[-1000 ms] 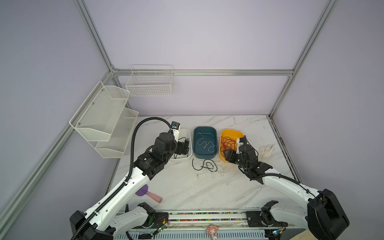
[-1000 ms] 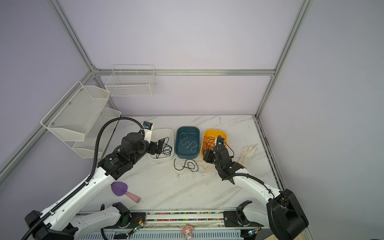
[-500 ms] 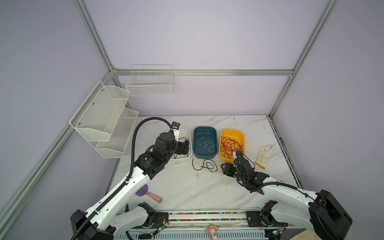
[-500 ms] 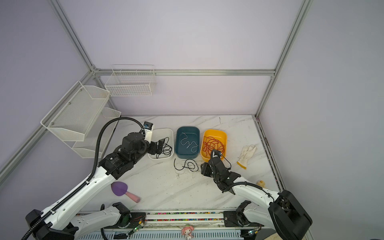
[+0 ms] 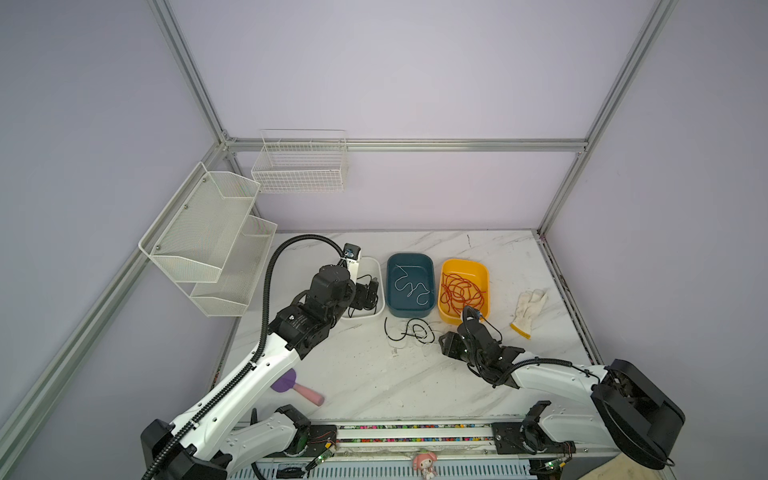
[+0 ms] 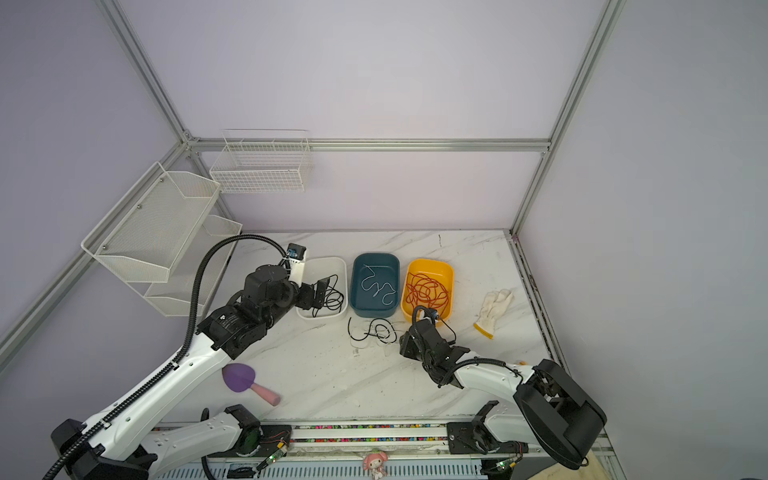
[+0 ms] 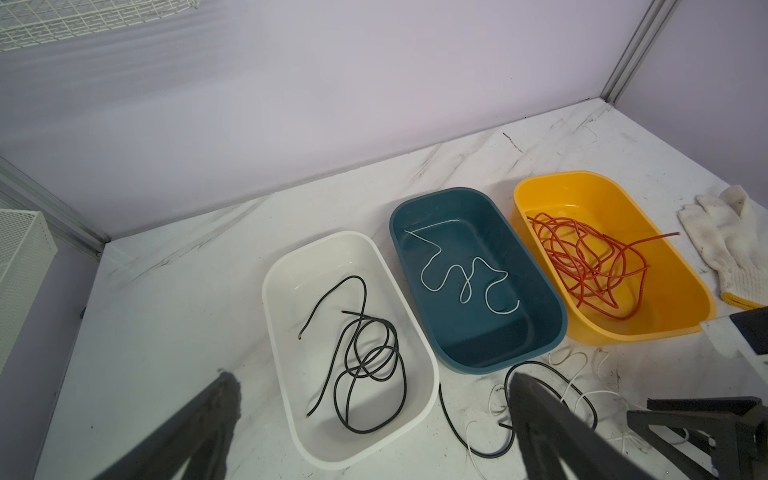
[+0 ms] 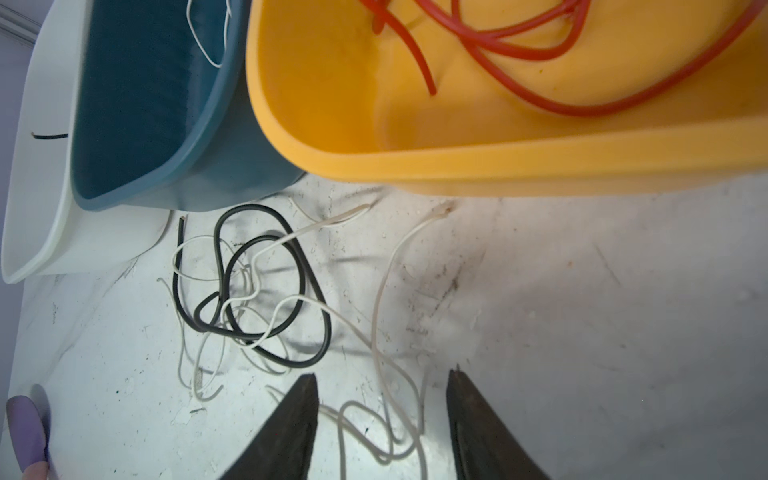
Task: Untangle the cables
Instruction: 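Move the right gripper down to the white wire in the tangle and grasp it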
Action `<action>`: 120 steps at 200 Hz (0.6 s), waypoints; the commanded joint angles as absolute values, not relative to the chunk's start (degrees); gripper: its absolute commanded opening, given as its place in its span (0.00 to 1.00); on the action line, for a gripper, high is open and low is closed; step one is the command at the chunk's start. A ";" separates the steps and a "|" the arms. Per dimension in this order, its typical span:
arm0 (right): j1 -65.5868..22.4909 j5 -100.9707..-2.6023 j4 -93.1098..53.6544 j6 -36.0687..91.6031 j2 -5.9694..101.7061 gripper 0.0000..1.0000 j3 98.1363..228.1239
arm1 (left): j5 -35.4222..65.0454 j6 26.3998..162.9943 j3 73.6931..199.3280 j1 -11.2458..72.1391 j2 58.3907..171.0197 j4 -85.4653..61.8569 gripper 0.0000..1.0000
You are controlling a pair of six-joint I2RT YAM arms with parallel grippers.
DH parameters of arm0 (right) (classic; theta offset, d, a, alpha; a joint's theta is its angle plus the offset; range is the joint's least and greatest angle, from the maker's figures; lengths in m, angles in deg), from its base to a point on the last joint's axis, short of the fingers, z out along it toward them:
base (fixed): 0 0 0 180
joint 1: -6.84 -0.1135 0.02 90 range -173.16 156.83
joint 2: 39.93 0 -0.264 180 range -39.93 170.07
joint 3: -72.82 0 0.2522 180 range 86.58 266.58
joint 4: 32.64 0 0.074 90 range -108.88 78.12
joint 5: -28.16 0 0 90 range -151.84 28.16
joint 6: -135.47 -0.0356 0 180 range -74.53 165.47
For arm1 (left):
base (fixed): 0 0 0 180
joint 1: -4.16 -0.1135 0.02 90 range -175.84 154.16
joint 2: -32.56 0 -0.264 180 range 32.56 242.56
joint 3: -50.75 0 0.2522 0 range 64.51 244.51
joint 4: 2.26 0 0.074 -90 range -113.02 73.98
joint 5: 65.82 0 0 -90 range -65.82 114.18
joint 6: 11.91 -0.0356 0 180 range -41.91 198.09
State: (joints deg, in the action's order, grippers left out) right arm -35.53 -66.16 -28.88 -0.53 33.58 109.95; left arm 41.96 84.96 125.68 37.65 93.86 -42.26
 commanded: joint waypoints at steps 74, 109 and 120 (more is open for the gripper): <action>-36.28 -70.44 -32.24 -0.75 34.89 0.20 110.09 | 42.10 85.12 125.99 37.40 93.73 -41.60 1.00; -36.32 -70.71 -31.59 -0.06 34.05 0.09 110.49 | 42.06 85.12 125.99 37.39 93.73 -41.64 1.00; -36.32 -71.02 -30.97 0.49 33.44 0.05 110.93 | 42.06 85.13 125.99 37.40 93.73 -41.62 1.00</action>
